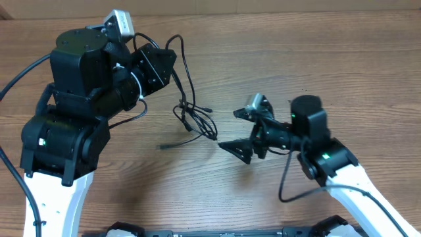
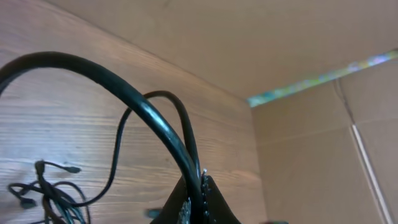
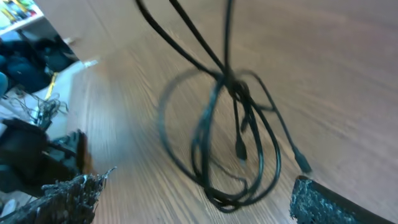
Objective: Untangle cables
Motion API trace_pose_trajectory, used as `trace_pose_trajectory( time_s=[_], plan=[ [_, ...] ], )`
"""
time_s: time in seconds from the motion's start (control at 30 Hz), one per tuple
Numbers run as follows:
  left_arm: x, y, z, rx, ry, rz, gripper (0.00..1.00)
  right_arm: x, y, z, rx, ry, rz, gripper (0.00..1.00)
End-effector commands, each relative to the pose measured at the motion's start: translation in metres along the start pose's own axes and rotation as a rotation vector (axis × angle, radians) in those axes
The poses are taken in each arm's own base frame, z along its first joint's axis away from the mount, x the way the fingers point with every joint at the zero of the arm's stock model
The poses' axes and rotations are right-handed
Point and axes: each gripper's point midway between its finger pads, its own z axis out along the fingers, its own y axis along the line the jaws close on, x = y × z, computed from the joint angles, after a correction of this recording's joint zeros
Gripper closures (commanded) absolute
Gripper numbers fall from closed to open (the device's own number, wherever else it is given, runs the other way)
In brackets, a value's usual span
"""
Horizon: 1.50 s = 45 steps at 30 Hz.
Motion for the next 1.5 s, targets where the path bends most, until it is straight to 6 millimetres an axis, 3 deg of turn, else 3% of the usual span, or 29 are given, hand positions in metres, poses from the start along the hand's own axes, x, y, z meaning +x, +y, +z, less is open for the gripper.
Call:
trace_pose_trajectory(
  time_s=[0.0,0.23,0.37,0.6,0.77,0.8,0.83,0.9,0.93,1.07,1.17,1.3,1.47],
  plan=[
    [0.006,-0.012,-0.003,0.056,0.035,-0.032,0.96,0.011,-0.008,0.016,-0.001,0.038,-0.001,0.04],
    [0.017,-0.015,0.010,0.053,0.081,-0.027,0.96,0.008,0.004,0.032,-0.062,0.022,-0.041,0.05],
    [0.024,-0.013,0.026,0.038,0.123,-0.114,0.96,0.012,0.008,0.037,-0.077,0.034,-0.041,0.05],
    [0.036,-0.024,0.044,0.061,0.166,-0.108,0.95,0.038,-0.004,0.052,-0.075,0.103,0.021,0.11],
    [0.036,-0.025,0.044,0.065,0.164,-0.106,0.96,0.057,-0.011,0.062,-0.082,0.150,0.062,0.31],
    [0.036,-0.025,0.044,0.065,0.164,-0.106,0.96,0.058,-0.012,0.063,-0.082,0.152,0.064,0.42],
    [0.036,-0.025,0.044,0.065,0.164,-0.106,0.96,0.059,-0.012,0.063,-0.082,0.154,0.066,0.62],
    [0.036,-0.025,0.044,0.063,0.165,-0.107,0.96,0.058,-0.012,0.063,-0.082,0.151,0.064,0.90],
    [0.036,-0.025,0.044,0.062,0.166,-0.106,0.96,0.058,-0.012,0.063,-0.082,0.150,0.064,0.96],
    [0.037,-0.018,0.044,0.031,0.160,-0.101,0.96,0.052,0.002,0.062,-0.163,0.130,0.086,0.96],
    [0.036,0.002,0.044,-0.063,0.134,-0.091,0.96,0.039,0.009,0.061,-0.206,0.091,0.164,0.96],
    [0.034,0.050,0.036,-0.299,0.072,-0.096,0.96,0.005,0.024,0.050,-0.311,-0.011,0.171,0.96],
    [0.031,0.101,0.013,-0.573,0.002,-0.070,0.96,-0.047,0.031,0.020,-0.383,-0.159,0.171,0.96]
  ],
)
